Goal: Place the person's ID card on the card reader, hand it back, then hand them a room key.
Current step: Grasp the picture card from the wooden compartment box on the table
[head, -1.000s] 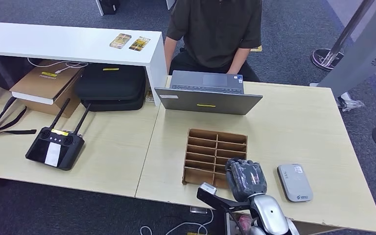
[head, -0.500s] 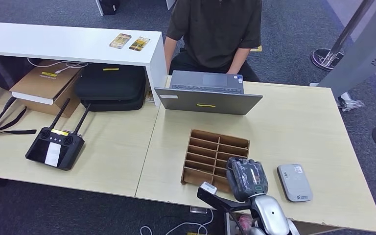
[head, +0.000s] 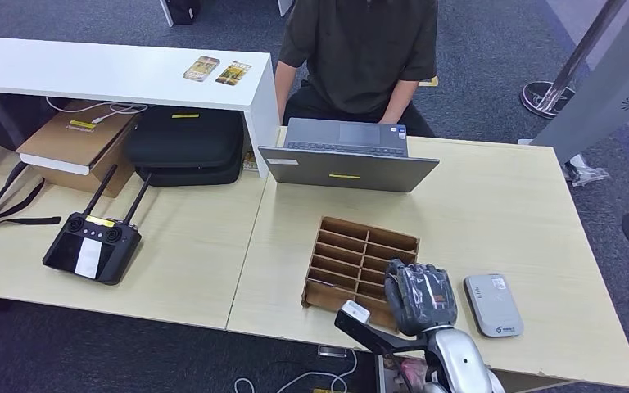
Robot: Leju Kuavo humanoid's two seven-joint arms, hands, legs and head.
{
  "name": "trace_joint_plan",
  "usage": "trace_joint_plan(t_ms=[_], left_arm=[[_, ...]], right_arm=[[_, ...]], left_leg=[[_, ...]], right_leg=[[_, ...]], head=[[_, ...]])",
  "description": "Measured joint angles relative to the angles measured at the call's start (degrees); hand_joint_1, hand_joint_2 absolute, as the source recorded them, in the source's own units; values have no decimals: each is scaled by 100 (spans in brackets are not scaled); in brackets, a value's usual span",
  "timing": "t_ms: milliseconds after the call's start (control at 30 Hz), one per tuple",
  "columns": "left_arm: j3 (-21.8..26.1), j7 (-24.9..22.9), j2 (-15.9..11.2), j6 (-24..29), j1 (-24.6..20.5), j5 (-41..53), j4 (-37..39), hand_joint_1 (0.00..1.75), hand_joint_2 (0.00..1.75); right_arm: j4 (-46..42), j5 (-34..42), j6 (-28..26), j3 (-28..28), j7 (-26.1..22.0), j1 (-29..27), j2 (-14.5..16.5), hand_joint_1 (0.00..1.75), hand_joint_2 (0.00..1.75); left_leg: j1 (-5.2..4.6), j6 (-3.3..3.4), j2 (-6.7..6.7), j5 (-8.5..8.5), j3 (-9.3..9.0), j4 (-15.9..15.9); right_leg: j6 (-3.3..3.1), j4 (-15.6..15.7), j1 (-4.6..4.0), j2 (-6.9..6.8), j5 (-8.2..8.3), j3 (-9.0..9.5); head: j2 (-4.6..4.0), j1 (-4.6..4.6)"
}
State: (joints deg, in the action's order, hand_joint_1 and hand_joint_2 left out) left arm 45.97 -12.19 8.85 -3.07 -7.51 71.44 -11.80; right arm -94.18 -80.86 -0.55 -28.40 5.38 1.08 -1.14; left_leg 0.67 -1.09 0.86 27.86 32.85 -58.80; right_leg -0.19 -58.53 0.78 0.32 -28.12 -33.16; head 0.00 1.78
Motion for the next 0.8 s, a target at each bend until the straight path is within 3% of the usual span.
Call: trace_joint_plan(t_ms=[433, 800], left_arm=[[-37, -3, 3, -70, -32, 65, 0, 0, 0], [-42, -3, 2, -67, -30, 49, 0, 0, 0]], right_arm=[[-285, -87, -184, 112, -3, -155, 9, 175, 175], [-982, -213, -1163, 487, 103, -388, 84, 175, 175]], left_leg=[[0, 0, 0, 0, 0, 0], [0, 0, 1, 0, 0, 0]], right_leg=[[0, 0, 0, 0, 0, 0], [0, 0, 0, 0, 0, 0]], head=[[0, -1], [0, -1]])
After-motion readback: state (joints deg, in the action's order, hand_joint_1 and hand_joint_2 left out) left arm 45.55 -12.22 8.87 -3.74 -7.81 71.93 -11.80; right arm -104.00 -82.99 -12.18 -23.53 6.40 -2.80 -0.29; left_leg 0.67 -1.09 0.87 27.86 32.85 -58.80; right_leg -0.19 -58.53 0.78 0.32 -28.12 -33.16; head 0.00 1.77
